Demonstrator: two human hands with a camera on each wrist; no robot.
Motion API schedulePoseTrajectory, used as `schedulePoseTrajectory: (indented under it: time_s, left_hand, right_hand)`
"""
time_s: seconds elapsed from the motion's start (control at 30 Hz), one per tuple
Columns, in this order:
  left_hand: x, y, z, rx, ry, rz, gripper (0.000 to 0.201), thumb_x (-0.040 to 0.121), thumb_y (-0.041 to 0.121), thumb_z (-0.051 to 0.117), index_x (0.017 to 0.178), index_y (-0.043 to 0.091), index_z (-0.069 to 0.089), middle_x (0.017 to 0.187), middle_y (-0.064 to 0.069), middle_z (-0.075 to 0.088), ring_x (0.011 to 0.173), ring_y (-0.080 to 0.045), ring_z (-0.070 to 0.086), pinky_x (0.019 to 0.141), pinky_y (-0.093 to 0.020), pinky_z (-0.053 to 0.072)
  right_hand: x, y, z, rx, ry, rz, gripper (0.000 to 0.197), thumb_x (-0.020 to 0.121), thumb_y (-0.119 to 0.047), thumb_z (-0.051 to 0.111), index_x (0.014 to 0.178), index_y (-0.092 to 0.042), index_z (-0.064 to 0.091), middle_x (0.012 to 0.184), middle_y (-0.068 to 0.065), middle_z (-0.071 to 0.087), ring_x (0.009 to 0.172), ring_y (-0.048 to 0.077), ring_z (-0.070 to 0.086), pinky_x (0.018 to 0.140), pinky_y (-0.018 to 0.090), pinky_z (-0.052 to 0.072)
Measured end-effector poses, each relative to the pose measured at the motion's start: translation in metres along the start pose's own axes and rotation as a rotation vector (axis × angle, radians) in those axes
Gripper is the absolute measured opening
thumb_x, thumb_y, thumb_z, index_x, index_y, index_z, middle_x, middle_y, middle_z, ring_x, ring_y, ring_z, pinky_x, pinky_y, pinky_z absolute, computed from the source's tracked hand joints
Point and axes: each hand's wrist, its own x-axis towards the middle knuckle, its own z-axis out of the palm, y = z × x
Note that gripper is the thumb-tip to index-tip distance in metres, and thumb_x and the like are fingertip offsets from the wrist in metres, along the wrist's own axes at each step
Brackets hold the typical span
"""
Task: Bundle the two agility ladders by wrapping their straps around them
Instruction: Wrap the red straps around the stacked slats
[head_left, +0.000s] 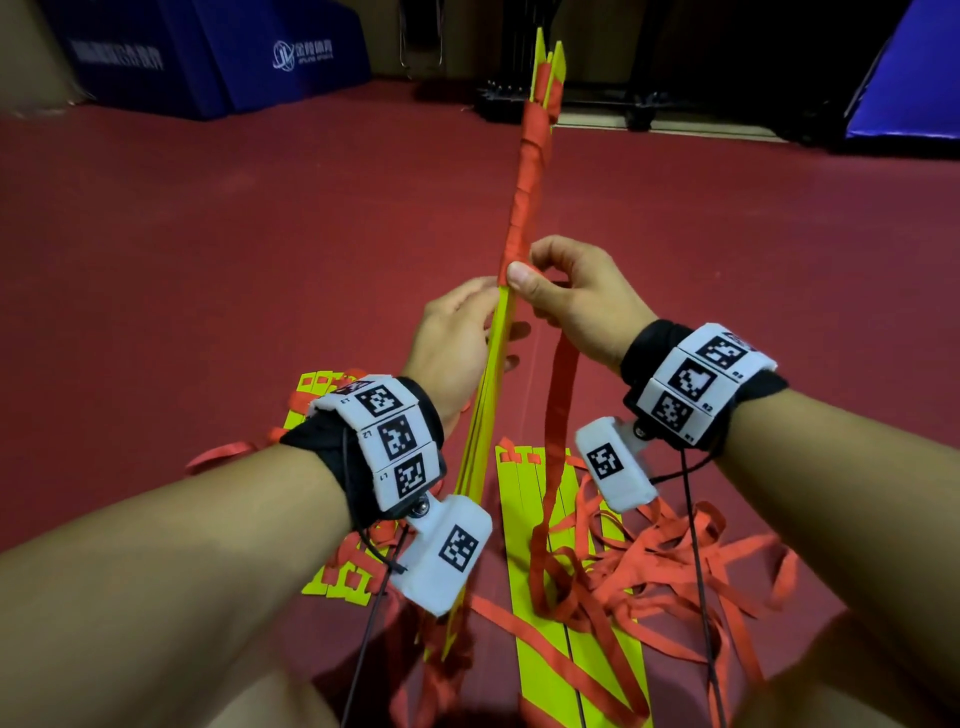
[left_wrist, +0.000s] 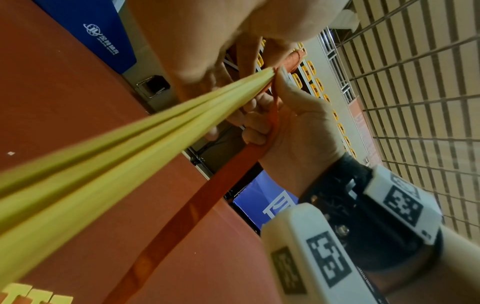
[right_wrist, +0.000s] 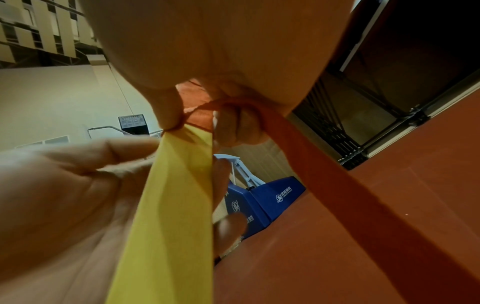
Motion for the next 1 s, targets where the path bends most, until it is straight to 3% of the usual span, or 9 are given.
schedulePoseTrajectory:
  time_s: [0.1, 0.17, 0.23, 0.37, 0.5, 0.6, 0.7, 0.87, 1.0]
  left_hand:
    - [0.003, -0.006, -0.002, 0.172, -0.070, 0.047, 0.023, 0.075, 0.023, 0.056, 0.093, 0.023, 0.071, 0.080, -0.010, 0.064, 0.068, -0.024, 0.058, 0.062, -0.041, 0.043]
    - [0.004, -0.012, -0.003, 0.242, -0.119, 0.064, 0.034, 0.068, 0.018, 0.055, 0.095, 0.033, 0.068, 0.079, 0.004, 0.064, 0.069, -0.022, 0.055, 0.061, -0.043, 0.045]
    - [0.004, -0.016, -0.004, 0.280, -0.146, 0.064, 0.045, 0.070, 0.014, 0.055, 0.104, 0.042, 0.065, 0.081, 0.015, 0.063, 0.072, -0.019, 0.058, 0.062, -0.042, 0.050]
    - [0.006, -0.024, -0.005, 0.355, -0.165, 0.108, 0.047, 0.075, 0.021, 0.064, 0.119, 0.038, 0.061, 0.091, 0.011, 0.068, 0.081, -0.018, 0.065, 0.071, -0.041, 0.056]
    - [0.011, -0.030, -0.008, 0.423, -0.092, 0.102, 0.036, 0.069, 0.020, 0.062, 0.104, 0.029, 0.066, 0.092, 0.004, 0.072, 0.094, -0.022, 0.069, 0.086, -0.050, 0.058]
    - [0.014, -0.032, -0.008, 0.389, -0.051, 0.076, 0.032, 0.069, 0.014, 0.064, 0.100, 0.024, 0.068, 0.086, 0.006, 0.070, 0.084, -0.019, 0.065, 0.087, -0.050, 0.057]
    - [0.017, -0.032, -0.009, 0.353, -0.025, 0.067, 0.037, 0.083, -0.010, 0.064, 0.102, 0.021, 0.066, 0.085, 0.004, 0.068, 0.082, -0.017, 0.063, 0.090, -0.050, 0.056]
    - [0.018, -0.032, -0.010, 0.275, -0.006, 0.004, 0.047, 0.089, -0.018, 0.050, 0.094, 0.027, 0.063, 0.085, -0.001, 0.070, 0.080, -0.021, 0.066, 0.084, -0.056, 0.058]
    - [0.019, -0.033, -0.010, 0.256, -0.025, 0.011, 0.035, 0.082, -0.002, 0.047, 0.093, 0.025, 0.065, 0.078, -0.003, 0.066, 0.073, -0.028, 0.061, 0.072, -0.066, 0.055]
  right_hand:
    - [0.002, 0.000, 0.003, 0.006, 0.031, 0.047, 0.032, 0.081, -0.053, 0.062, 0.087, -0.022, 0.057, 0.076, -0.005, 0.057, 0.066, 0.015, 0.052, 0.067, 0.036, 0.043]
    - [0.003, -0.001, 0.005, -0.035, 0.056, 0.058, 0.045, 0.079, -0.056, 0.061, 0.095, -0.014, 0.058, 0.079, 0.000, 0.058, 0.069, 0.019, 0.053, 0.070, 0.044, 0.046]
    - [0.003, 0.000, 0.004, -0.084, 0.066, 0.074, 0.044, 0.086, -0.051, 0.062, 0.100, -0.009, 0.057, 0.081, 0.002, 0.059, 0.072, 0.020, 0.054, 0.075, 0.048, 0.049]
    - [0.005, 0.004, 0.000, -0.109, 0.105, 0.122, 0.032, 0.095, -0.044, 0.062, 0.095, -0.011, 0.058, 0.077, -0.002, 0.058, 0.069, 0.018, 0.053, 0.071, 0.042, 0.047]
    - [0.007, 0.007, 0.001, -0.110, 0.117, 0.167, 0.031, 0.092, -0.045, 0.063, 0.083, -0.016, 0.058, 0.069, -0.003, 0.058, 0.062, 0.016, 0.052, 0.065, 0.035, 0.044]
    - [0.006, 0.004, 0.000, 0.060, 0.097, 0.156, 0.020, 0.096, -0.025, 0.064, 0.079, -0.016, 0.058, 0.063, -0.004, 0.055, 0.051, 0.007, 0.049, 0.056, 0.026, 0.041]
    - [0.003, 0.000, -0.002, 0.129, 0.036, 0.094, 0.016, 0.097, -0.001, 0.058, 0.084, -0.010, 0.060, 0.067, -0.001, 0.054, 0.050, 0.002, 0.047, 0.054, 0.016, 0.039]
    - [0.003, -0.005, -0.001, 0.247, -0.033, 0.071, 0.014, 0.076, 0.003, 0.056, 0.079, -0.010, 0.062, 0.064, -0.004, 0.054, 0.055, 0.009, 0.043, 0.053, 0.022, 0.034]
    - [0.003, -0.005, -0.002, 0.210, -0.046, 0.057, 0.017, 0.069, -0.004, 0.051, 0.074, -0.014, 0.064, 0.062, -0.001, 0.050, 0.058, 0.014, 0.036, 0.055, 0.028, 0.030]
